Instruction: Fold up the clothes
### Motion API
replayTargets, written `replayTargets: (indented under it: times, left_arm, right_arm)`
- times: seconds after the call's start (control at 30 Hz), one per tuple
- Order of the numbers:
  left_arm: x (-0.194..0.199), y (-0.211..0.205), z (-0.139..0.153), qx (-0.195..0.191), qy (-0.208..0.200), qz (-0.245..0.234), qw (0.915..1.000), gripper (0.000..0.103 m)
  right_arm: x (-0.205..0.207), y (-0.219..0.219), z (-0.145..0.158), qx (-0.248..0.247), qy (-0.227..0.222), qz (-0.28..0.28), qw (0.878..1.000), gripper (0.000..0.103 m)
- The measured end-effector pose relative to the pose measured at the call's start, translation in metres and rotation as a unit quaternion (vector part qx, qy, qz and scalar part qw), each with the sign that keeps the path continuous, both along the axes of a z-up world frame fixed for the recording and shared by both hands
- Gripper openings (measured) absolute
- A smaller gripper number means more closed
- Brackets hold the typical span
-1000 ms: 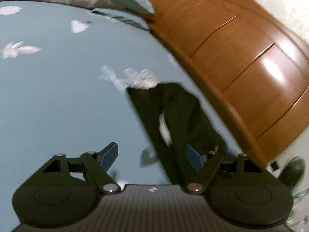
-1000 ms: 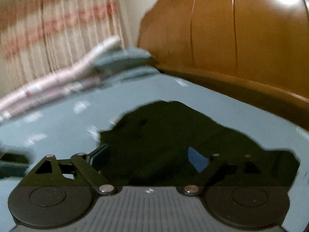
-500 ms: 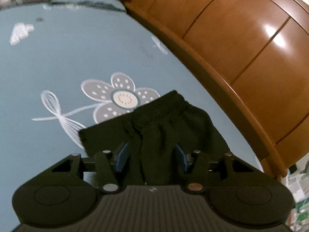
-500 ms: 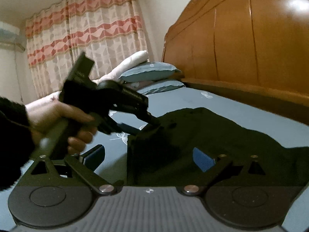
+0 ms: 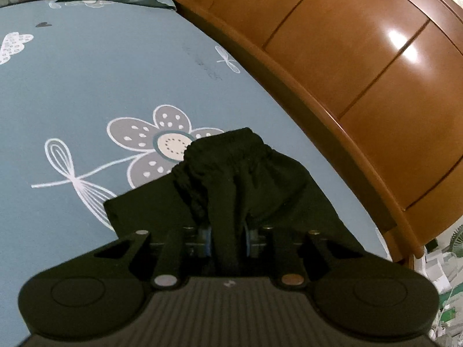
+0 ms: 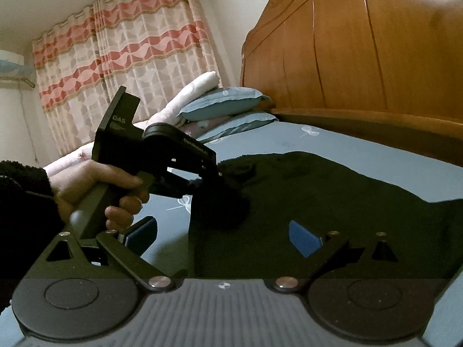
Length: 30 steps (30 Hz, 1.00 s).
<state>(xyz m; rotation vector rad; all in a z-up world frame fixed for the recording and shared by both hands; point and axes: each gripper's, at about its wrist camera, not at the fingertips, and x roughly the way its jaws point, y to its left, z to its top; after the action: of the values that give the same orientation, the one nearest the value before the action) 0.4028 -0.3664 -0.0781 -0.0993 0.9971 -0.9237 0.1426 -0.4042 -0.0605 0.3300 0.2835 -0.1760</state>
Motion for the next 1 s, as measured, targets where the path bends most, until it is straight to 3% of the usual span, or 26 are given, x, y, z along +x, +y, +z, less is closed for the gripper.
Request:
replayTargets:
  times: [0.1,0.2,0.27,0.4,0.53,0.63,0.73,0.83,1.0]
  left_arm:
    - [0.006,0.000,-0.019,0.009,0.022,0.018,0.9995,0.033]
    - [0.009,0.004,-0.026,0.000,0.041,0.029,0.9987,0.037]
    - [0.006,0.009,-0.017,0.004,0.032,0.040,0.9987,0.045]
    - [0.001,0.021,0.021,-0.001,-0.017,0.047,0.9987,0.049]
    - [-0.008,0.005,0.041,-0.034,-0.034,-0.012,0.9988,0.062]
    - [-0.010,-0.017,0.028,-0.022,-0.009,-0.054,0.9983,0.063]
    - [-0.006,-0.023,0.010,0.017,-0.009,-0.043,0.9989,0.063]
    - [-0.003,-0.017,-0.002,0.027,-0.004,-0.027,0.9993,0.059]
    - [-0.018,-0.030,0.024,0.058,-0.025,-0.049,0.9968,0.060]
  right_arm:
    - [0.001,0.001,0.000,-0.005,0.003,0.000,1.000,0.100]
    - [0.001,-0.001,0.001,-0.002,0.005,-0.003,1.000,0.100]
    - [0.000,-0.003,0.001,0.000,0.004,-0.005,1.000,0.100]
    - [-0.002,-0.003,0.000,-0.001,-0.001,-0.007,1.000,0.100]
    - [-0.001,-0.002,0.000,-0.003,0.003,-0.009,1.000,0.102]
    - [0.000,-0.003,-0.001,-0.002,0.010,-0.016,1.000,0.103]
    - [0.003,-0.008,-0.003,0.008,0.030,-0.032,0.999,0.103]
    - [0.005,-0.015,-0.006,0.022,0.053,-0.052,0.997,0.103]
    - [0.013,-0.023,-0.003,0.024,0.087,-0.070,0.993,0.103]
